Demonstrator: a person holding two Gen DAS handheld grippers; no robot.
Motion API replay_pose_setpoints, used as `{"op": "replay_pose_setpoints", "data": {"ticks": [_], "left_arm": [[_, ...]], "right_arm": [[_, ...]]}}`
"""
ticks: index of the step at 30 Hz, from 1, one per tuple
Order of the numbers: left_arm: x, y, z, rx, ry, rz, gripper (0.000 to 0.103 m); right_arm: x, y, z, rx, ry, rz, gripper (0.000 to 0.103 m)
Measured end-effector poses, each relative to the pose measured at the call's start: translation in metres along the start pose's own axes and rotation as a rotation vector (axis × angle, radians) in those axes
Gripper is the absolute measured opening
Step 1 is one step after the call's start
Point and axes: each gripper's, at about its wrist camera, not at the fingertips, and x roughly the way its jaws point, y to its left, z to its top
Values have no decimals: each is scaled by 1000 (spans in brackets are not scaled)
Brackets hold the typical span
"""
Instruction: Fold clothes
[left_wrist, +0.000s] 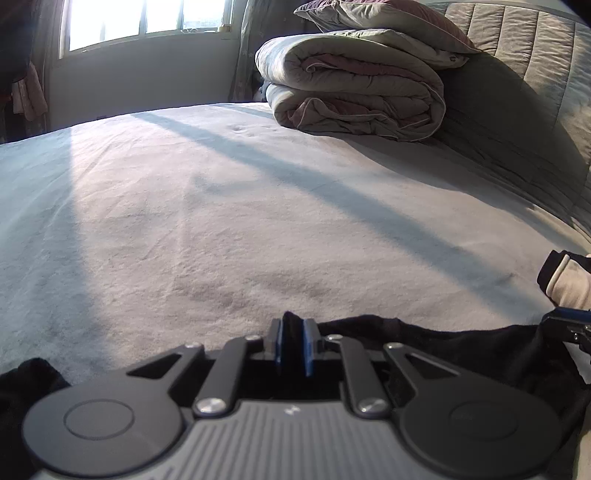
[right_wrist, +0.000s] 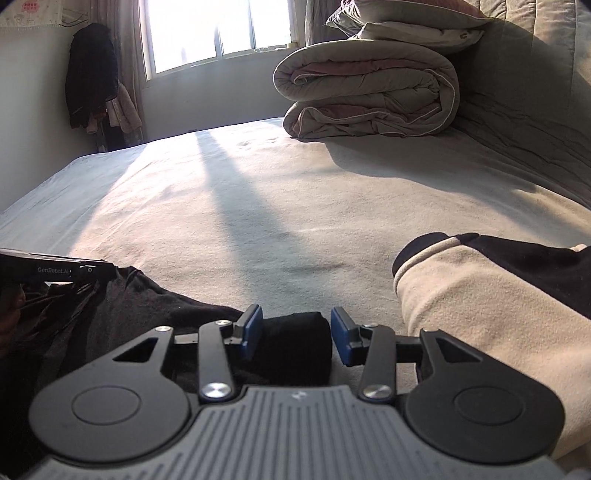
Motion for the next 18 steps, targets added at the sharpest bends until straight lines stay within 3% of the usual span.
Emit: {"op": "replay_pose_setpoints", "data": {"ticks": [1, 3, 5, 7, 11, 13, 15, 18], "left_arm": [[-1, -1, 0, -2, -16, -1, 4], [-6, -3, 0, -10, -67, -4, 3], [-10, -4, 0, -22, -113, -6, 3], [-4, -7, 0, -13, -99, 7, 3], [11, -12, -5, 22, -47, 42, 5], [5, -14, -3, 23, -53, 45, 12], [-3, -11, -1, 17, -62, 44, 32], [-21, -1, -1, 18, -86, 66, 40]], "right_arm": [[4, 2, -2, -15, 10, -12, 32], [8, 4, -4, -49, 12, -60, 2], [5, 4, -3, -63, -19, -110, 1], [0, 3, -2, -67, -58, -156, 1], [13, 3, -9, -95, -5, -178, 1], [13, 6, -8, -112, -7, -185, 2], [9, 3, -5, -81, -15, -158, 7], [3, 2, -2, -55, -39, -135, 15]]}}
